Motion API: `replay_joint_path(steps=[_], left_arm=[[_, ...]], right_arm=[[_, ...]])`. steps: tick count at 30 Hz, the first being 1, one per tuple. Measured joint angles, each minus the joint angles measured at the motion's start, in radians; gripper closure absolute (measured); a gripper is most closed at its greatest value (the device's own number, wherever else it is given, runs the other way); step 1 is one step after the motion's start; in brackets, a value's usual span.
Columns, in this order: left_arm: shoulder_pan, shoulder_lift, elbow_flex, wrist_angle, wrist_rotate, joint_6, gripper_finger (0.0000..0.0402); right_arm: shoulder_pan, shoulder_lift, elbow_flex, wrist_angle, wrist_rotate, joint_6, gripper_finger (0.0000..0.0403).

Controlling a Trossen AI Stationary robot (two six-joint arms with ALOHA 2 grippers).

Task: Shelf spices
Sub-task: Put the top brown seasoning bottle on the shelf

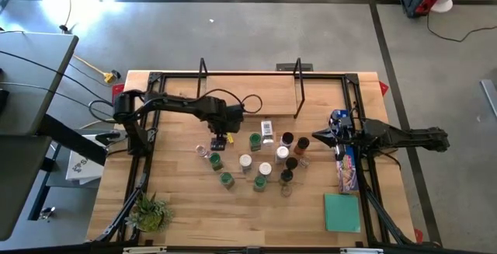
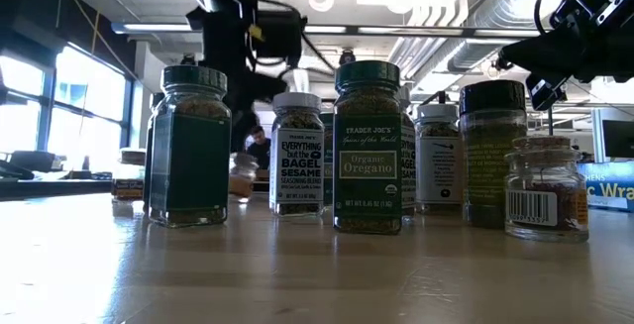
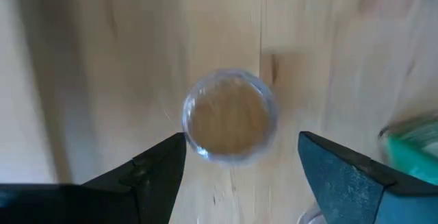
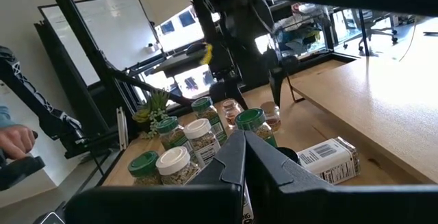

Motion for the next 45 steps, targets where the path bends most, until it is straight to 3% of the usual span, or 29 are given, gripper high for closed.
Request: replay_joint_path(steps=[9, 14, 30, 45], left_arm=[[-0.001, 0.002, -0.001, 0.029, -0.011, -0.003, 0.0146], [-0.012, 0.002, -0.001, 0.058, 0.023, 0.001, 0.0147], [-0.063, 0.003, -0.001, 0.176, -0.004, 0.061, 0.0148], [-0.065, 0.052, -0.001, 0.178, -0.007, -0.001, 0.0198]], right_arm=[[0.0, 0.0, 0.0, 0.0, -0.001, 0.0, 0.0402], [0.0, 0.0, 0.0, 0.0, -0.001, 0.0, 0.0402], [0.0, 0.0, 0.0, 0.0, 0.0, 0.0, 0.0402], [0.0, 0.0, 0.0, 0.0, 0.0, 0.0, 0.0402]])
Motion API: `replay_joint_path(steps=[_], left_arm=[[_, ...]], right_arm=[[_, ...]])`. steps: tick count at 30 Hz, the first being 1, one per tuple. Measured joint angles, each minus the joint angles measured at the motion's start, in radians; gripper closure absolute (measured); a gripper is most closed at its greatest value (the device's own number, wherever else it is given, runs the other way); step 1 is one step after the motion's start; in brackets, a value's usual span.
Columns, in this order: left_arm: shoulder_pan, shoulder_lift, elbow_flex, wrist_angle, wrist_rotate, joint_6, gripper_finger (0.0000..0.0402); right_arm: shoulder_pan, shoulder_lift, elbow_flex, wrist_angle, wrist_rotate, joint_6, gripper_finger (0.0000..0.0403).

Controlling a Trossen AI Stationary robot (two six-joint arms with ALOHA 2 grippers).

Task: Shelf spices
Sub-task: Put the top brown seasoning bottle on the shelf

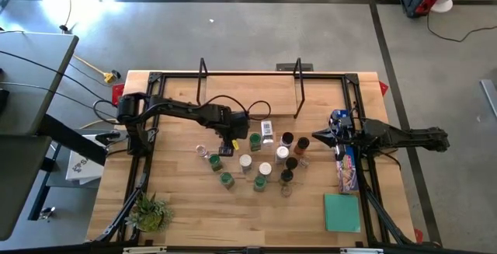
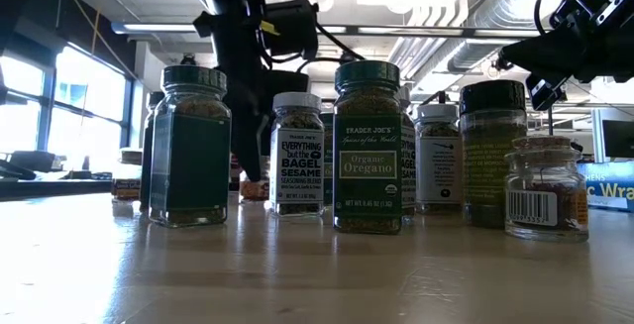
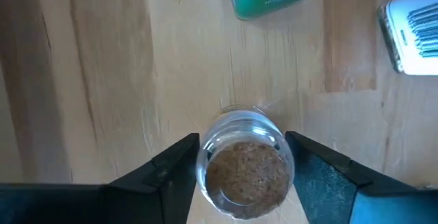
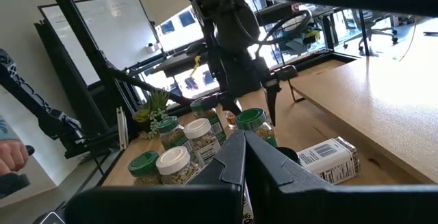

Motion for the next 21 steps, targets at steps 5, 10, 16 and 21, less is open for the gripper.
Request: replay_joint_path(steps=[5, 10, 16, 21], left_arm=[[-0.002, -0.012, 0.007, -0.029, 0.001, 0.0, 0.0233], [0.005, -0.021, 0.133, -0.187, 0.0, -0.001, 0.0234], [0.098, -0.025, 0.404, -0.356, -0.076, 0.043, 0.0234], [0.302, -0.026, 0.504, -0.368, -0.082, 0.031, 0.0234]], right_arm=[[0.0, 0.0, 0.0, 0.0, 0.0, 0.0, 0.0402], [0.0, 0.0, 0.0, 0.0, 0.0, 0.0, 0.0402], [0.0, 0.0, 0.0, 0.0, 0.0, 0.0, 0.0402], [0.0, 0.0, 0.0, 0.0, 0.0, 0.0, 0.0402]])
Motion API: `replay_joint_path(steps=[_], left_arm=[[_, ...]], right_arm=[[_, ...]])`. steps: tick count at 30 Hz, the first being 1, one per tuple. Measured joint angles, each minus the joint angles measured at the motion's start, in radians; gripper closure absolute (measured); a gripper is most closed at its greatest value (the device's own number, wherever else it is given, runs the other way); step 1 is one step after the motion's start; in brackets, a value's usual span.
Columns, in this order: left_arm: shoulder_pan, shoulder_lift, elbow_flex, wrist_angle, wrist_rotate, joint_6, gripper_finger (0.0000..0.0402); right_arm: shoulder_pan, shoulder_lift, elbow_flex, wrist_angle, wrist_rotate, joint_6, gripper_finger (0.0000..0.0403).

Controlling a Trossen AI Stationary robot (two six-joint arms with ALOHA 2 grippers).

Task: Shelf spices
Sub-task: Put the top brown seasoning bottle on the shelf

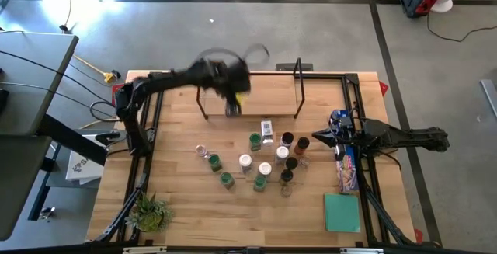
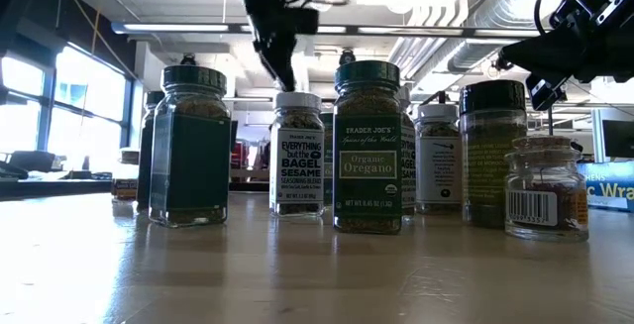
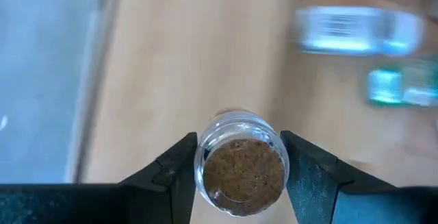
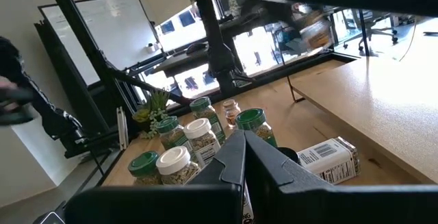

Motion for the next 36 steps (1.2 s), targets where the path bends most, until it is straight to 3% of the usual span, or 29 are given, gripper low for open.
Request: replay_joint_path(steps=[5, 12, 25, 36], left_arm=[[0.201, 0.03, 0.0, -0.002, 0.067, -0.006, 0.0234], [0.321, 0.129, -0.001, 0.033, 0.105, -0.006, 0.0234], [0.343, 0.25, -0.001, 0.13, 0.116, 0.021, 0.0213], [0.343, 0.266, 0.0, 0.186, 0.112, 0.04, 0.0202]], right_arm=[[0.0, 0.0, 0.0, 0.0, 0.0, 0.0, 0.0402], [0.0, 0.0, 0.0, 0.0, 0.0, 0.0, 0.0402], [0.0, 0.0, 0.0, 0.0, 0.0, 0.0, 0.0402], [0.0, 0.0, 0.0, 0.0, 0.0, 0.0, 0.0402]])
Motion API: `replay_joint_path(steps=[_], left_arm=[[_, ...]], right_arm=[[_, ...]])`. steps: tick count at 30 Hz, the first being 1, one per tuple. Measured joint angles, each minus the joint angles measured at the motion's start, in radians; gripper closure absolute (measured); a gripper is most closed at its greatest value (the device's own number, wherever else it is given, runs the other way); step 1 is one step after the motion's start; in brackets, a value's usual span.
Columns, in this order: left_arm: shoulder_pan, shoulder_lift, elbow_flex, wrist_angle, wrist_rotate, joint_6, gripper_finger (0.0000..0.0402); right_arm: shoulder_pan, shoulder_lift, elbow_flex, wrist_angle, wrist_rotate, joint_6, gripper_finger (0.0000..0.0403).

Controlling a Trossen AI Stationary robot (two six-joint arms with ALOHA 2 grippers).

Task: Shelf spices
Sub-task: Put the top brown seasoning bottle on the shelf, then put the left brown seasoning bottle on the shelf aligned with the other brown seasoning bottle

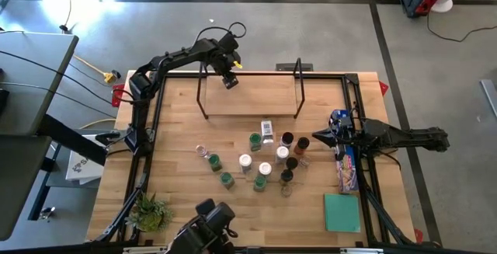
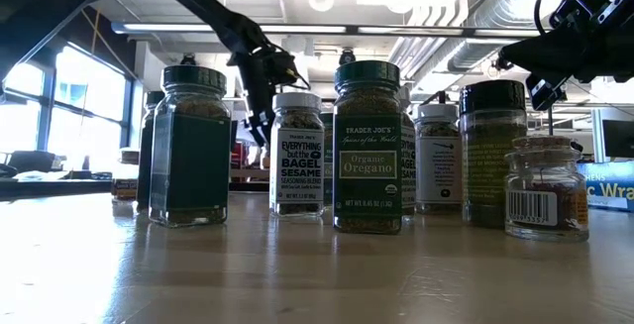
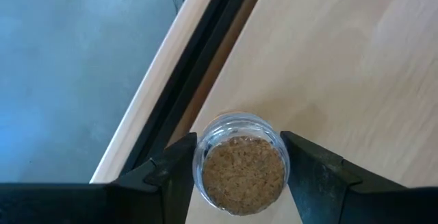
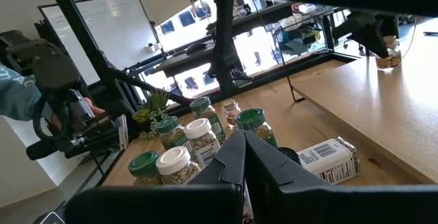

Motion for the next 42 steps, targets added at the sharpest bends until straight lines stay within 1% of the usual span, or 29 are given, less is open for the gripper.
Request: replay_joint_path(steps=[9, 13, 20, 23, 26, 28, 31, 33, 36, 38, 40, 42], left_arm=[[0.0, 0.003, -0.003, -0.005, -0.004, 0.009, 0.0149], [0.0, -0.013, -0.003, -0.015, -0.004, 0.007, 0.0134], [0.0, -0.12, -0.003, -0.017, -0.011, 0.002, 0.013], [-0.012, -0.207, -0.002, -0.047, -0.011, -0.043, 0.0131], [-0.05, -0.309, -0.002, -0.128, 0.008, -0.057, 0.0131], [-0.103, -0.387, -0.002, -0.197, 0.022, -0.035, 0.0131], [-0.215, -0.511, -0.004, -0.328, 0.015, -0.014, 0.0131], [-0.312, -0.597, -0.036, -0.392, -0.011, -0.056, 0.0131], [-0.493, -0.727, -0.13, -0.431, -0.066, -0.227, 0.0131], [-0.625, -0.81, -0.222, -0.43, -0.137, -0.363, 0.0131], [-0.75, -0.874, -0.32, -0.418, -0.23, -0.488, 0.0131], [-0.849, -0.918, -0.423, -0.383, -0.297, -0.574, 0.0131]], right_arm=[[0.0, 0.0, 0.0, 0.0, 0.0, 0.0, 0.0402], [0.0, 0.0, 0.0, 0.0, 0.0, 0.0, 0.0402], [0.0, 0.0, 0.0, 0.0, 0.0, 0.0, 0.0402], [0.0, 0.0, 0.0, 0.0, 0.0, 0.0, 0.0402], [0.0, 0.0, 0.0, 0.0, 0.0, 0.0, 0.0402], [0.0, 0.0, 0.0, 0.0, 0.0, 0.0, 0.0402], [0.0, 0.0, 0.0, 0.0, 0.0, 0.0, 0.0402], [0.0, 0.0, 0.0, 0.0, 0.0, 0.0, 0.0402], [0.0, 0.0, 0.0, 0.0, 0.0, 0.0, 0.0402], [0.0, 0.0, 0.0, 0.0, 0.0, 0.0, 0.0402], [0.0, 0.0, 0.0, 0.0, 0.0, 0.0, 0.0402], [0.0, 0.0, 0.0, 0.0, 0.0, 0.0, 0.0402]])
